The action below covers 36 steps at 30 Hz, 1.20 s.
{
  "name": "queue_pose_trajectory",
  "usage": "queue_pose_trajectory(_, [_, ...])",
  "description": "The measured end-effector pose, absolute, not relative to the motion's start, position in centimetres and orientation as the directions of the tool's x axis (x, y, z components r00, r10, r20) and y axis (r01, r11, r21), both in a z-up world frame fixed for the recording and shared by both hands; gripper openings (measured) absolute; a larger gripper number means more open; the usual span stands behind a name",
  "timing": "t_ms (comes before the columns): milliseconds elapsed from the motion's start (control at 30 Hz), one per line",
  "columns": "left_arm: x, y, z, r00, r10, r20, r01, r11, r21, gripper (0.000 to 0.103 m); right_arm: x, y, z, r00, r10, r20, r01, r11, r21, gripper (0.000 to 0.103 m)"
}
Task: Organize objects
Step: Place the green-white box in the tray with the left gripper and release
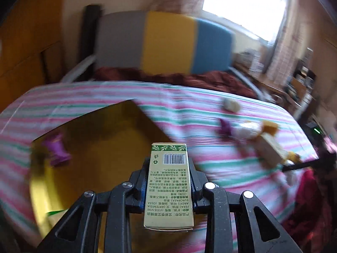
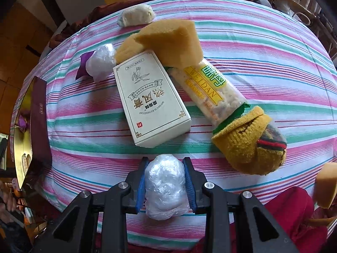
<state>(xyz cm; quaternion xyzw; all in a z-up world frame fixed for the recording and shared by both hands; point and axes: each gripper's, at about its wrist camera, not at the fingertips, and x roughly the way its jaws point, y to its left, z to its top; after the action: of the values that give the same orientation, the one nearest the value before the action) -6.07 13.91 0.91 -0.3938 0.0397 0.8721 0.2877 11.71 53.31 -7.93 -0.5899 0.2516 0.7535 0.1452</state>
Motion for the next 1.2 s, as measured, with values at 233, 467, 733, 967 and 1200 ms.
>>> queue_pose_trajectory(233, [-13.6,5.4,-3.0,-0.510,0.292,-0.809,-0.253,-0.950,-0.184,0.030,12.4,53.7,-7.6,-0.264,-0.073,-0.962,-0.525,-0.825,0.207,0.031])
queue_pose_trajectory(467, [-15.5,4.4,-5.3,-0.520,0.202,-0.830,-0.194,-0.974,-0.116,0.030,13.0,54.0,-7.4,-0.257,-0.072,-0.964,-0.529,-0.824,0.203,0.031])
queue_pose_trajectory(733, [-13.6,3.4,-4.2,-0.601,0.138,-0.787,-0.175,-0.984,-0.039,0.032,13.1,53.8,-7.3,-0.261,-0.072,-0.963,-0.517,-0.831,0.202,0.031])
queue_pose_trajectory(967, [-9.3,3.1,-2.1,-0.658,0.181,-0.731,-0.228,-0.973,-0.035,0.035,13.6,52.2,-5.8,-0.313,-0.047,-0.949,-0.469,-0.861,0.197,0.031])
queue_pose_trajectory(1200, [-7.3,2.8,-1.3,-0.676,0.190,-0.712,-0.253,-0.967,-0.017,0.037,11.5,45.5,-3.6,-0.387,-0.125,-0.913,-0.325,-0.909,0.262,0.031])
